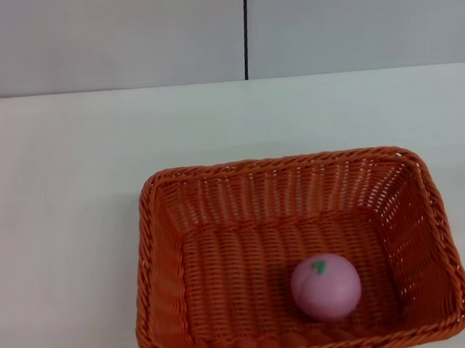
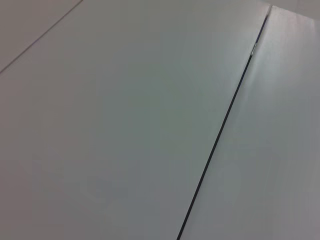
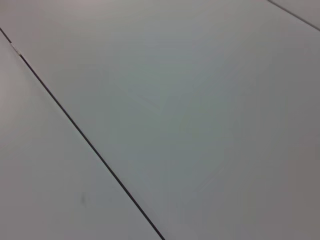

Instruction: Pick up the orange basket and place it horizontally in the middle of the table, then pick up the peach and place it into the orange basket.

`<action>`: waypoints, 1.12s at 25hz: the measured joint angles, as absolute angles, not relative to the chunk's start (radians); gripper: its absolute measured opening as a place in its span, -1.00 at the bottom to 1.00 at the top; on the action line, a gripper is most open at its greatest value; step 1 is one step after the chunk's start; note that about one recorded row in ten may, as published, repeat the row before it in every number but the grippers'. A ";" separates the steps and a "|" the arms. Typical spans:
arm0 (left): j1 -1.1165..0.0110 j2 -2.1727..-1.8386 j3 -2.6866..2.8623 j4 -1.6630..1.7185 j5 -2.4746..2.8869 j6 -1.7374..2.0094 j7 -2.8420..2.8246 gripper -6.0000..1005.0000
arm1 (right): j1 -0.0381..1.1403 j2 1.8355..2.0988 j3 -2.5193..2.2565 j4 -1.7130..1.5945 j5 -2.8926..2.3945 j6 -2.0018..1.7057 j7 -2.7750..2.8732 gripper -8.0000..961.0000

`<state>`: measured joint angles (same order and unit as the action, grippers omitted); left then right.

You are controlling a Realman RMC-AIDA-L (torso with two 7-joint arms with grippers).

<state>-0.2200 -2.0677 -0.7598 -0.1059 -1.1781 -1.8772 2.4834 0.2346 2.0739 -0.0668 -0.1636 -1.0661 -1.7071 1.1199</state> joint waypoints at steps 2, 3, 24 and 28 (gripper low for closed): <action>-0.223 -2.068 -0.760 -0.106 -1.178 -1.876 2.483 0.71 | 0.233 2.074 -0.066 -0.164 -1.066 -1.704 1.120 -0.05; -0.223 -2.068 -0.760 -0.106 -1.178 -1.875 2.483 0.71 | 0.233 2.074 -0.066 -0.164 -1.066 -1.704 1.119 -0.05; -0.252 -2.069 -0.759 -0.106 -1.178 -1.852 2.484 0.71 | 0.225 2.074 -0.051 -0.157 -1.066 -1.701 1.114 -0.05; -0.253 -2.069 -0.759 -0.106 -1.178 -1.851 2.484 0.71 | 0.225 2.074 -0.051 -0.156 -1.066 -1.701 1.114 -0.05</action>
